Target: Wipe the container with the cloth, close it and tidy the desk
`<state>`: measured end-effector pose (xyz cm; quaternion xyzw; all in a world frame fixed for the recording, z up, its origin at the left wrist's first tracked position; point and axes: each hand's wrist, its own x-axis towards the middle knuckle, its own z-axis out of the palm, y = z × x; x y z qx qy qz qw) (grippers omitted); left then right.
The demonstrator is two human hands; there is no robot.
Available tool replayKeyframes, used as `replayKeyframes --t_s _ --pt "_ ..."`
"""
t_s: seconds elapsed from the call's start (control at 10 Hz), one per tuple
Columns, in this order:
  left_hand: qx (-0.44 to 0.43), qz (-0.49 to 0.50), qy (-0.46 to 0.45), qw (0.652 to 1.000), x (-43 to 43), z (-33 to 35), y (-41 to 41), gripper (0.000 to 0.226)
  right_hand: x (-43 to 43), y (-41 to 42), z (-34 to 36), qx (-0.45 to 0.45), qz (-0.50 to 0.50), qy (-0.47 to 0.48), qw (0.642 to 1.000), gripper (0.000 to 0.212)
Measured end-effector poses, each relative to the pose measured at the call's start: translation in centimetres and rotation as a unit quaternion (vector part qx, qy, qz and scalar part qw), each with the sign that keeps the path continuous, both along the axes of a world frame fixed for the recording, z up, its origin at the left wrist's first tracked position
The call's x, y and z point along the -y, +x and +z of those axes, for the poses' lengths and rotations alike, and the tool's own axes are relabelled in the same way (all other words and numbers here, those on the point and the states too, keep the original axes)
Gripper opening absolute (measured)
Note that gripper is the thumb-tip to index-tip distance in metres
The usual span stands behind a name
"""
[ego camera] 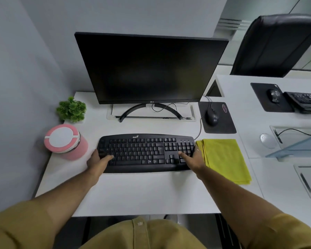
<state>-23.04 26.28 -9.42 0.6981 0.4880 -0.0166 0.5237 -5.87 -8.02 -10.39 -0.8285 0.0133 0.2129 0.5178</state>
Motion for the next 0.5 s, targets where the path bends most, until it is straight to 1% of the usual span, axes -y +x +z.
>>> replayKeyframes --t_s 0.1,0.2,0.3,0.4,0.5 --pt "-0.089 -0.104 0.061 0.989 0.2 1.6 0.5 0.069 -0.2 1.4 0.5 -0.046 0.029 -0.083 0.995 0.071" --pt "-0.104 -0.184 0.131 0.969 0.9 4.9 1.7 0.080 -1.4 2.2 3.7 -0.066 0.096 -0.237 0.965 0.089" --pt "-0.051 -0.200 0.101 0.973 0.7 8.5 4.0 0.070 -3.3 2.6 9.5 -0.057 0.205 -0.272 0.938 0.092" --pt "0.043 -0.215 0.067 0.973 -0.1 13.2 7.3 0.054 -4.9 2.1 17.4 0.003 0.336 -0.288 0.897 0.085" --pt "0.150 -0.220 0.087 0.960 -1.1 19.5 11.1 0.031 -5.3 -0.6 26.5 0.098 0.405 -0.263 0.870 0.072"
